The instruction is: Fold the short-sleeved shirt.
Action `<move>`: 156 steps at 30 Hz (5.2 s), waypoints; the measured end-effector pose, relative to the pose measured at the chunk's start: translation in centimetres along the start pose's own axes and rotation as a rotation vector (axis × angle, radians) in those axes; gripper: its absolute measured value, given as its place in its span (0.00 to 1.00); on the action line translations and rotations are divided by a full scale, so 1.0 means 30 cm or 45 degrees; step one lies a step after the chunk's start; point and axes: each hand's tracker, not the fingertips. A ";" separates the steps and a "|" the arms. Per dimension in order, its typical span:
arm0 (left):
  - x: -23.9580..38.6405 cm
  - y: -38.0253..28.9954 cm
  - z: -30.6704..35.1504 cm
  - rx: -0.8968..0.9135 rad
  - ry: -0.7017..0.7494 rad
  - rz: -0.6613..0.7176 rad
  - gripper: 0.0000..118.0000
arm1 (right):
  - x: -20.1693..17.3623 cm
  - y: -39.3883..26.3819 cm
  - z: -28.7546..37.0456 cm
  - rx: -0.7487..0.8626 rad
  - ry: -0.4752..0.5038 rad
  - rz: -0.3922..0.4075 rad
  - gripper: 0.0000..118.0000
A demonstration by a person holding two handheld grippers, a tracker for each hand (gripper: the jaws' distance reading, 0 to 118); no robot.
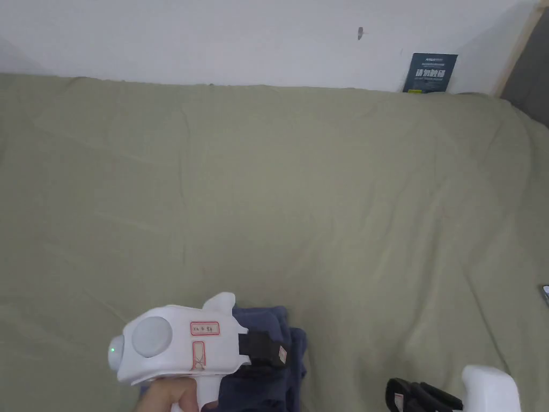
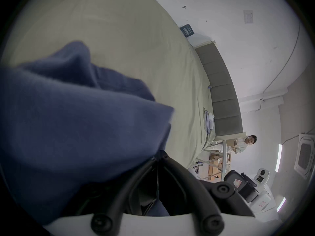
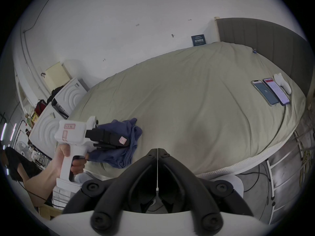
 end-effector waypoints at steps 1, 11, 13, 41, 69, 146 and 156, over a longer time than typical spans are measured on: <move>0.020 0.005 0.062 0.023 -0.003 -0.030 0.00 | -0.025 0.013 -0.027 -0.013 0.045 0.015 0.01; -0.151 -0.004 0.522 0.260 0.474 -0.118 0.00 | -0.192 0.115 -0.469 -0.318 0.578 -0.072 0.01; -0.235 -0.010 0.541 0.242 0.465 -0.052 0.00 | -0.166 0.098 -0.565 -0.406 0.785 -0.191 0.01; -0.506 0.049 0.235 0.007 -0.181 0.041 0.30 | 0.039 -0.004 -0.738 -0.595 1.018 -0.599 0.01; -0.926 0.429 1.231 0.164 0.433 0.111 0.35 | -0.057 0.190 -0.585 -0.431 0.799 -0.320 0.01; 0.549 0.067 0.505 1.165 0.934 -0.776 1.00 | -0.180 0.528 0.085 0.788 -0.321 0.463 1.00; 0.558 0.040 0.533 1.156 0.954 -0.762 1.00 | -0.192 0.515 0.078 0.737 -0.294 0.477 1.00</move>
